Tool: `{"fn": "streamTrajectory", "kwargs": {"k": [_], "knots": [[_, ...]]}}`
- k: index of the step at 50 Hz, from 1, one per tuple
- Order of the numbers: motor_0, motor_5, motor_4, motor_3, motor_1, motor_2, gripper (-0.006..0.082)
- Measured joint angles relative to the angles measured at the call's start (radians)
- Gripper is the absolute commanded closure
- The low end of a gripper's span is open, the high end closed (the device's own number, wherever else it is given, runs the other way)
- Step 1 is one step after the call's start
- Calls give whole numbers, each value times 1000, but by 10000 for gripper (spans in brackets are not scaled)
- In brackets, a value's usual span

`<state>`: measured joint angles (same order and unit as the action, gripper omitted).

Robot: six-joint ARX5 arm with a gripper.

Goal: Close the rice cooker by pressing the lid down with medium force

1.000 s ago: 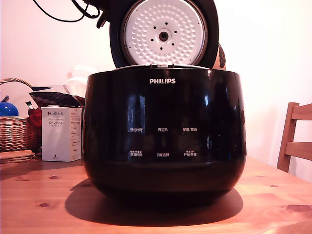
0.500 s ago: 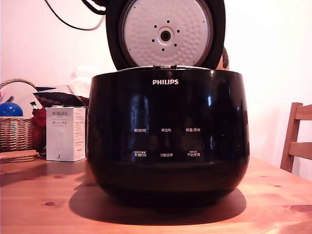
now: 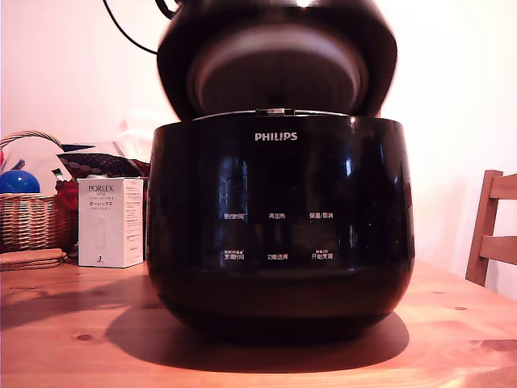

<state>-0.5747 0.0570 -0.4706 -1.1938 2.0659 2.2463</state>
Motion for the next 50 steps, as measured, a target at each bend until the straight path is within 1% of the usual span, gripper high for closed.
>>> {"fn": "streamTrajectory", "kwargs": {"k": [17, 22, 27, 38, 42, 50], "knots": [[-47, 0, 136, -10, -12, 1, 788], [-47, 1, 169, 8, -55, -35, 788], [-46, 0, 179, 69, -145, -132, 788], [-45, -37, 200, 233, -377, -420, 788], [-45, -54, 212, 288, -429, -503, 788], [-47, -92, 272, 384, -516, -649, 788]]}}
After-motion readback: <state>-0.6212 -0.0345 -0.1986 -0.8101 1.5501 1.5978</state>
